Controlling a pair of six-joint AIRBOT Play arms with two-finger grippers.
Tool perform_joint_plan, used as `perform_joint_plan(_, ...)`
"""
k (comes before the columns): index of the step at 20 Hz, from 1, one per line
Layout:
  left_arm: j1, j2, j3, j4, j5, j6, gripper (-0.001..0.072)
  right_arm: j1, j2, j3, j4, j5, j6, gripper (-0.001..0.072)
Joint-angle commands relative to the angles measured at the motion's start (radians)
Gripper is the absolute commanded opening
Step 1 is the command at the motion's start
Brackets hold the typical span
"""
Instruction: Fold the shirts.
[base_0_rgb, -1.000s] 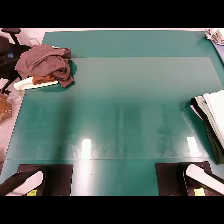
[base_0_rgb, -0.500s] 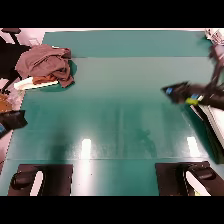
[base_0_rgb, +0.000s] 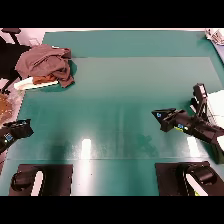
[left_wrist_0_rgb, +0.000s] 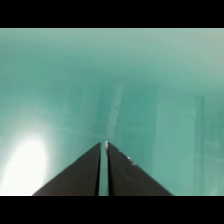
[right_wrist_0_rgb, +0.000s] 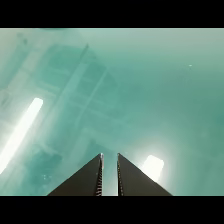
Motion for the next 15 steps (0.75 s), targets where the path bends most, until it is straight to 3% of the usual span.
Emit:
perform_joint_plan(1, 0.000, 0.003, -0.004, -0.002, 0.011, 0.000, 0.0074, 0.006, 0.053, -0.032, -0.006, -0.032, 0.007, 0.0126)
perform_joint_plan(15, 0.000, 0.003, -0.004, -0.003, 0.105, 0.000, 0.0074, 0.006, 0.053, -0.031, 0.003, -0.003, 0.038, 0.0126)
